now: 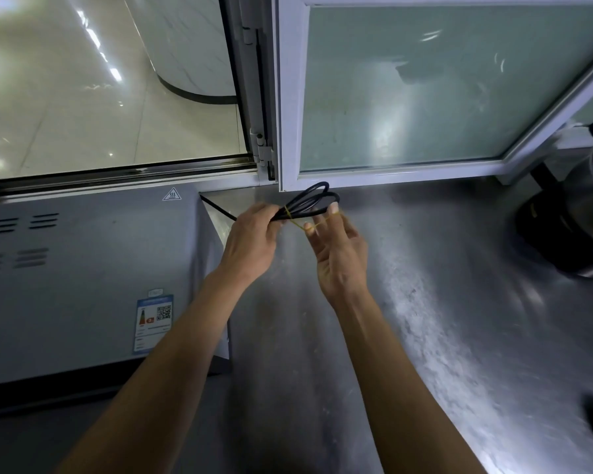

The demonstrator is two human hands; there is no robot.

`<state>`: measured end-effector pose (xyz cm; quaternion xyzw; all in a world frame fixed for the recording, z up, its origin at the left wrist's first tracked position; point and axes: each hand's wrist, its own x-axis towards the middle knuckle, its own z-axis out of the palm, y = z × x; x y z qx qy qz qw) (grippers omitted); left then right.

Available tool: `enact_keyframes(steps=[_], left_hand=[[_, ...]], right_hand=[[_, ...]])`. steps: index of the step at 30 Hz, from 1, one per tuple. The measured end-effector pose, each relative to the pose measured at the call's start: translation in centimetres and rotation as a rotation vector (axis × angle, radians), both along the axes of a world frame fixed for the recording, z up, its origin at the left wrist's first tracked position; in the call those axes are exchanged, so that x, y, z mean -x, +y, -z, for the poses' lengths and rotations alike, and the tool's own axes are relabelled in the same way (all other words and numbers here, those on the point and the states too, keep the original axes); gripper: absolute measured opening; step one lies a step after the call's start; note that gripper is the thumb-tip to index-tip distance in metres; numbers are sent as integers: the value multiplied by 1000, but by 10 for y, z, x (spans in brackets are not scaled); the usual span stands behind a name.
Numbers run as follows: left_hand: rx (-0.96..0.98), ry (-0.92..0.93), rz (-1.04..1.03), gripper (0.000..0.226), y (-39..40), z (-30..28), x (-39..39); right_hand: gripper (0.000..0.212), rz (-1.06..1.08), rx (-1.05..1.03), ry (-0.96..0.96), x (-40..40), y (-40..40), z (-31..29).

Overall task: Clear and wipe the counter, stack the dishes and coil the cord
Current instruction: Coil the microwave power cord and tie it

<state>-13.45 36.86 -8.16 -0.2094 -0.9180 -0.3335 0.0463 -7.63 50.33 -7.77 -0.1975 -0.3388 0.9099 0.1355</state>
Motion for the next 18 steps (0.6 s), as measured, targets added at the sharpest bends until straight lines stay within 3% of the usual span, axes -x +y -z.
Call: enact_keyframes(steps=[4,9,18], left_hand=[[-12,8,59,12,0,-3,-1],[2,4,121,14,-1,-1,1],[42,86,178,11,-4,3,3]], right_hand=[[29,-31,-108,-36,5,14,-7],[35,-60,-236,-109,5,22,-12],[27,-156,-419,-188,9,39,-22]])
